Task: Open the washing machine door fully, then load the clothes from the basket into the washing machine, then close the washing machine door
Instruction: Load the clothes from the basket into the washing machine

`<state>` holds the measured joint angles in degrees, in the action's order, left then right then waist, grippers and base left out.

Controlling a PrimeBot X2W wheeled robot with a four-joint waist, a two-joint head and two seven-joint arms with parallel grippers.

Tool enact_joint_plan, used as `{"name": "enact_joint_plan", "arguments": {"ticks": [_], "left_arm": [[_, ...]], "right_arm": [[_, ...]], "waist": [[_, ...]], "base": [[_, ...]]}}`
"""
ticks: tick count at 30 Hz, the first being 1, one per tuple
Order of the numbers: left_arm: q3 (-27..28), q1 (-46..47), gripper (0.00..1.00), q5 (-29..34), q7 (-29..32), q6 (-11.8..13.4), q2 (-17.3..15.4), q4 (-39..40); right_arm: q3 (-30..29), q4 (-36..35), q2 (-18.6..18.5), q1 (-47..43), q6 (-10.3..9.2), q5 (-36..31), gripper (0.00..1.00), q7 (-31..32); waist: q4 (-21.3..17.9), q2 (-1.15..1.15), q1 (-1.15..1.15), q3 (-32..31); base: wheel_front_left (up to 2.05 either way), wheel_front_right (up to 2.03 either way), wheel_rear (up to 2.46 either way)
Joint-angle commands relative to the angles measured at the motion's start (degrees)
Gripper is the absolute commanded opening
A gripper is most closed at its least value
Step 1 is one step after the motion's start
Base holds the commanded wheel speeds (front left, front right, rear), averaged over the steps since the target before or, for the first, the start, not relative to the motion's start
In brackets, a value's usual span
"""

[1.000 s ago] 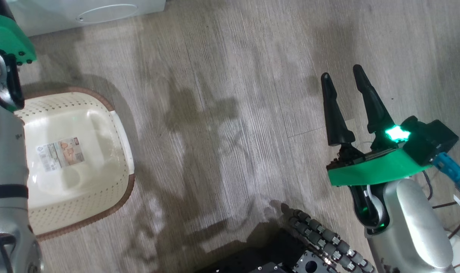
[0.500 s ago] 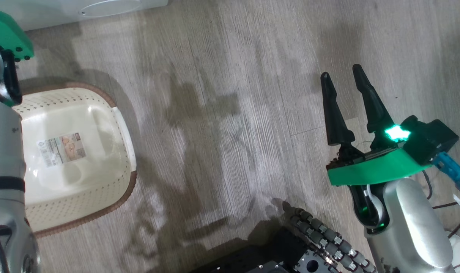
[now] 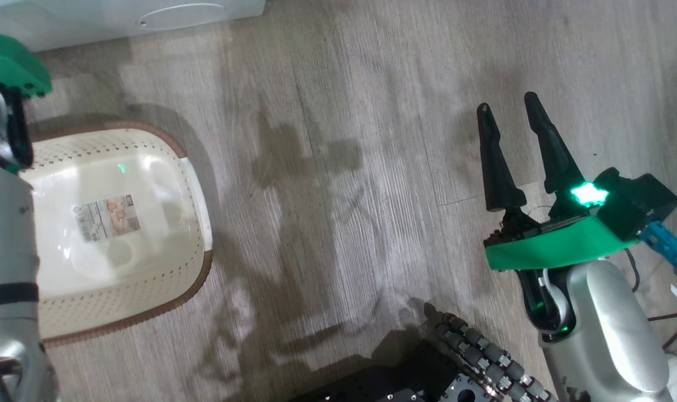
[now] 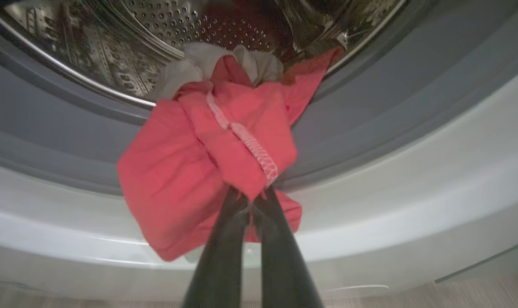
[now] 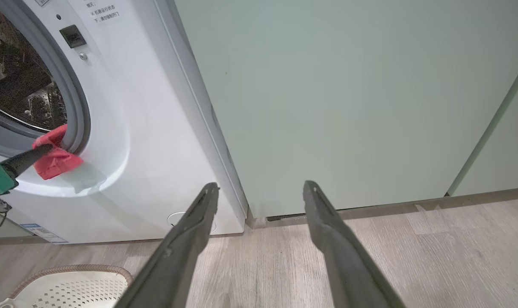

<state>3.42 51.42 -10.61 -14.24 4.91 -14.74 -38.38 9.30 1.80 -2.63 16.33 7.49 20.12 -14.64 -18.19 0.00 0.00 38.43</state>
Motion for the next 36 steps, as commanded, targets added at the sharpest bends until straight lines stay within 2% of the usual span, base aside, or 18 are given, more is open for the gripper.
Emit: {"name": "enact_joint_plan", "arguments": {"ticks": [1, 6, 11, 15, 20, 26, 33, 36], "left_arm": [[0.7, -0.3, 0.0, 0.3, -0.6, -0.5, -3.2, 5.8], [0.2, 0.5, 0.0, 1.4, -0.2, -1.1, -5.5, 11.6], [-0.5, 5.4, 0.0, 2.6, 4.7, -2.3, -9.7, 15.5], [-1.8, 11.6, 0.0, 3.7, 9.3, -4.5, -13.6, 15.7], [-4.3, 21.1, 0.0, 5.3, 14.4, -7.7, -17.5, 12.9], [-9.1, 33.6, 0.0, 7.4, 19.2, -10.9, -21.1, 5.8], [-13.4, 44.8, 0.0, 8.9, 21.3, -12.0, -23.4, -1.7], [-17.0, 48.9, 0.0, 10.3, 21.7, -12.2, -23.9, -4.2]], "right_arm": [[1.0, -1.6, -0.2, -0.3, 0.0, 0.1, 1.0, -0.4], [1.8, -1.6, -0.2, 0.1, 0.0, 0.7, 1.0, -0.4], [2.7, -1.6, -0.2, 0.4, 0.0, 1.8, 1.0, -0.4], [2.8, -1.7, -0.2, 0.8, 0.0, 2.6, 1.0, -0.4], [3.6, -1.8, -0.2, 1.2, 0.0, 3.9, 1.0, -0.4], [5.9, -1.9, -0.2, 1.6, 0.0, 6.2, 1.0, -0.4], [8.6, -1.9, -0.2, 2.1, 0.0, 8.6, 1.0, -0.4], [9.6, -2.0, -0.2, 2.4, 0.0, 9.5, 1.0, -0.4]], "waist": [[0.3, 0.0, 0.0, 0.4], [0.1, 0.0, 0.0, 0.9], [-1.2, 0.0, 0.0, 1.9], [-2.6, 0.0, 0.0, 3.0], [-4.7, 0.0, 0.0, 4.8], [-7.7, 0.0, 0.0, 7.6], [-11.1, 0.0, 0.0, 9.7], [-12.2, 0.0, 0.0, 10.6]], "base": [[0.0, 0.0, 0.0], [0.0, 0.0, 0.0], [0.0, 0.0, 0.0], [0.0, 0.0, 0.0], [0.0, 0.0, 0.0], [0.0, 0.0, 0.0], [0.0, 0.0, 0.0], [0.0, 0.0, 0.0]]}}
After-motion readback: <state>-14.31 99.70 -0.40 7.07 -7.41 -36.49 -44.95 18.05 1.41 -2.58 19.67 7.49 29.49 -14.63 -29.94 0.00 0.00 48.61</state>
